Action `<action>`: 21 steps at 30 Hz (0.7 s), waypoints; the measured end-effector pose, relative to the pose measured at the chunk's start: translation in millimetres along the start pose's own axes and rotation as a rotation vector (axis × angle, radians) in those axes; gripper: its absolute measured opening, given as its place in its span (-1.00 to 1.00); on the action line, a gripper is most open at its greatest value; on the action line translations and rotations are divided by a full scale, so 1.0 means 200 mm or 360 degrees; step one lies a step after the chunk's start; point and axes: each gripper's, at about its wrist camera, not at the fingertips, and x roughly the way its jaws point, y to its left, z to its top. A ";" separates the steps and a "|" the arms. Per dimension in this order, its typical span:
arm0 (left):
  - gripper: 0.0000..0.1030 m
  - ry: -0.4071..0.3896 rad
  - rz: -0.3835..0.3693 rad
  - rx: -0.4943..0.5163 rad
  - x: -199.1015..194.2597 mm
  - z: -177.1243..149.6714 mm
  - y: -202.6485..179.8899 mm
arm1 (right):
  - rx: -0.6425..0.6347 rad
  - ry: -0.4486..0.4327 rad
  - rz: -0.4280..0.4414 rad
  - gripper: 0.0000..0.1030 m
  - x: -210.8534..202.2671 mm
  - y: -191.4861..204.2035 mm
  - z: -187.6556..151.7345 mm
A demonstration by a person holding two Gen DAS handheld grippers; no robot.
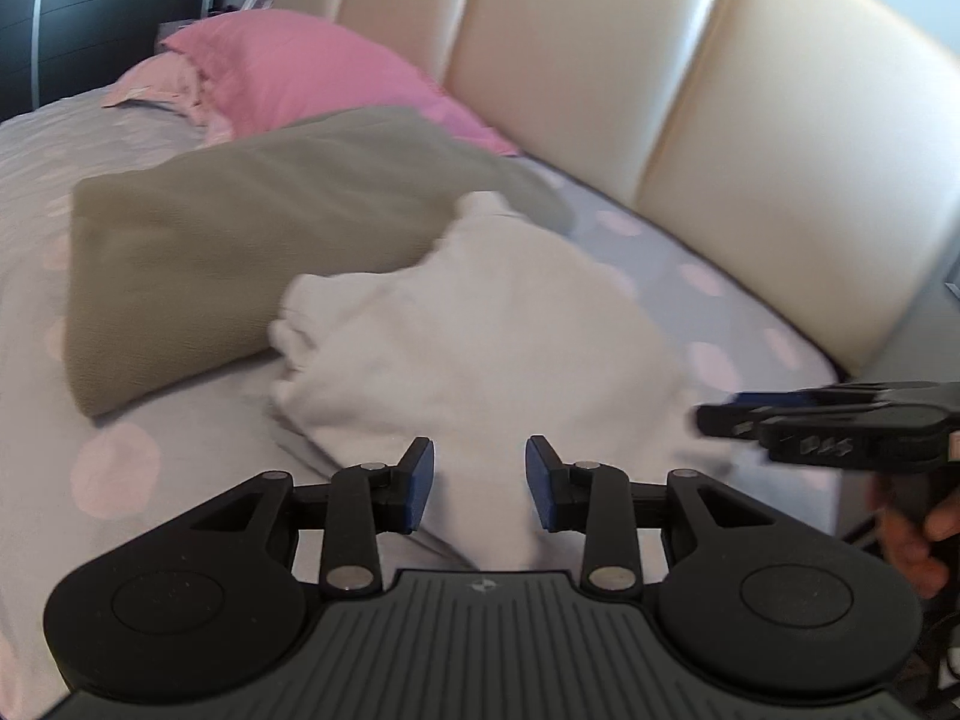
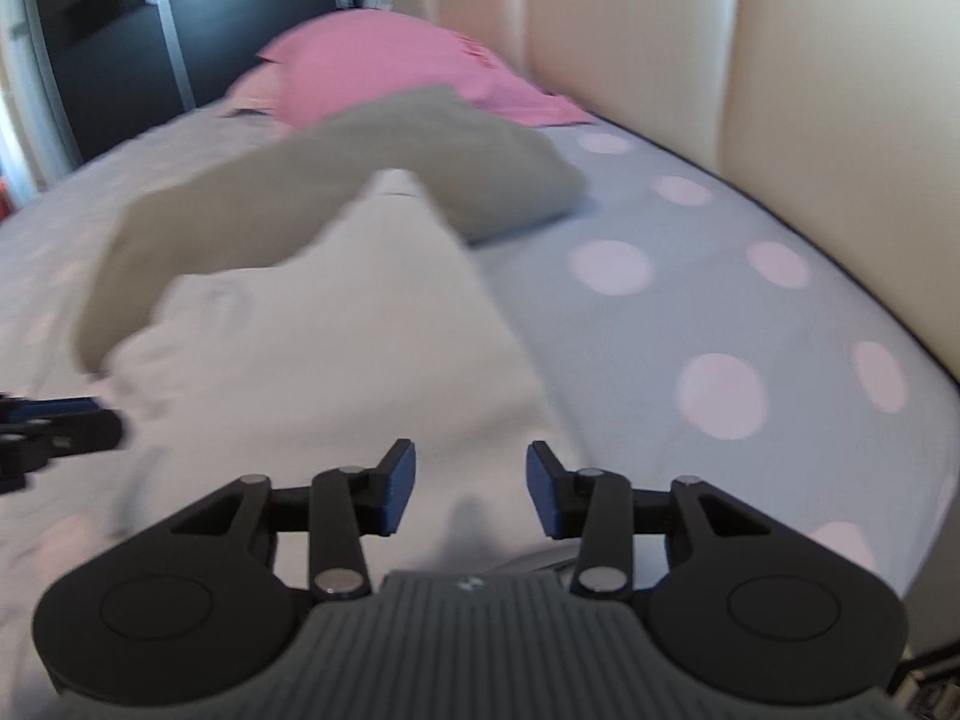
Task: Fold clothes
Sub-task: 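Lower the folded shirt onto the clothes stack and open the left gripper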
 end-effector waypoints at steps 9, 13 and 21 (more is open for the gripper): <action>-0.16 0.0252 0.0076 0.0073 0.21 -0.15 -0.04 | -0.0121 0.0157 0.0000 -0.09 0.13 0.10 -0.21; -0.05 0.0276 0.0037 -0.0115 0.22 -0.15 0.04 | -0.0072 0.0174 -0.0003 -0.09 0.17 0.07 -0.21; -0.09 0.0110 0.0067 -0.0075 -0.07 -0.08 0.02 | -0.0129 0.0198 -0.0055 -0.09 0.03 0.18 -0.10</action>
